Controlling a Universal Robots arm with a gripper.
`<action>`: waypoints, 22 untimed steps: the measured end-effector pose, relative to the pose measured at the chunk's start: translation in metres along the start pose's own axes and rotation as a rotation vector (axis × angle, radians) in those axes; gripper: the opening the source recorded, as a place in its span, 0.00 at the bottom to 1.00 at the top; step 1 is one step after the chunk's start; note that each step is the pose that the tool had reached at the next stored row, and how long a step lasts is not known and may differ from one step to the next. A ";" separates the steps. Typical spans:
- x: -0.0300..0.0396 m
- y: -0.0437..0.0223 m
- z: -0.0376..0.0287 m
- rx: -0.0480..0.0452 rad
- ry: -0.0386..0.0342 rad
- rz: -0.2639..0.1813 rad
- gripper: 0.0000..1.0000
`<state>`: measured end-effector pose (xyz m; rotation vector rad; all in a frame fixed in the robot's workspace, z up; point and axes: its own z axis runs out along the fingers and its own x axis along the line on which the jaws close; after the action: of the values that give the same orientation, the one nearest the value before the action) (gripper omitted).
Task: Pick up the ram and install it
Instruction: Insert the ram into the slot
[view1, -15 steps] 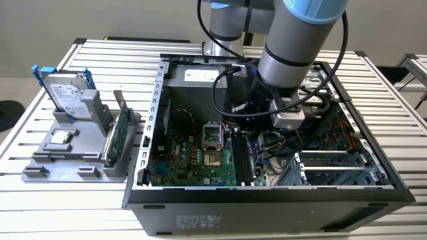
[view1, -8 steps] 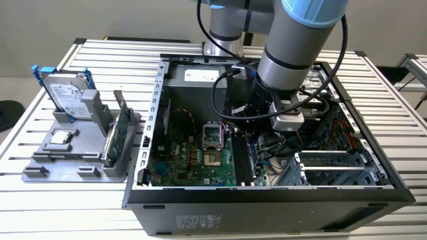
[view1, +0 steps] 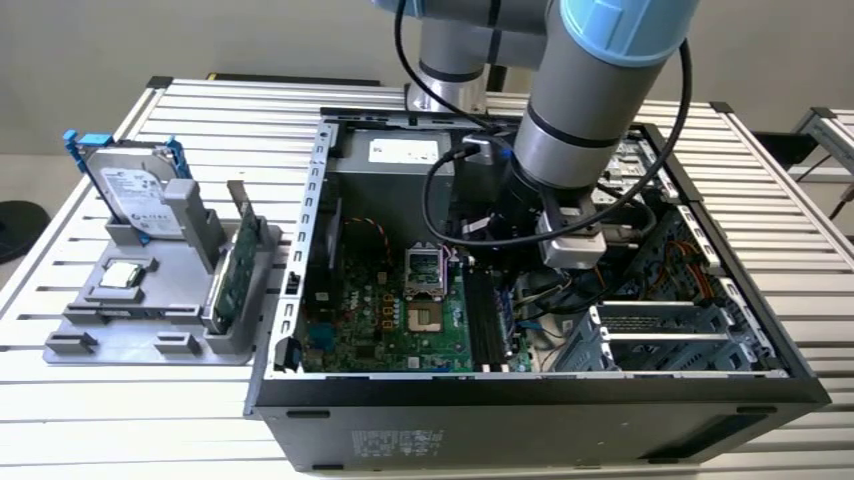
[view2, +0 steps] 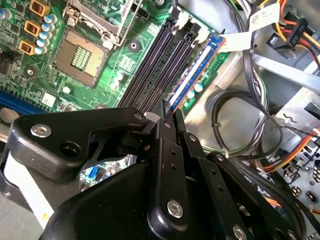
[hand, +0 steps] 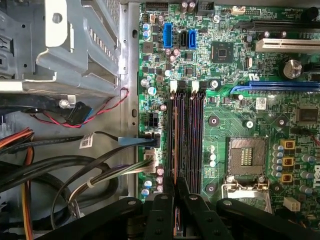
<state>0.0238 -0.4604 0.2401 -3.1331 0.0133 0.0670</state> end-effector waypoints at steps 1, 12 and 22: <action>0.0000 0.0001 0.0009 -0.0003 -0.0001 0.000 0.00; 0.0003 0.0023 0.0076 -0.0020 0.0000 0.000 0.00; 0.0005 0.0069 0.0105 -0.0019 0.0001 0.000 0.00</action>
<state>0.0237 -0.4672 0.2296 -3.1350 0.0135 0.0669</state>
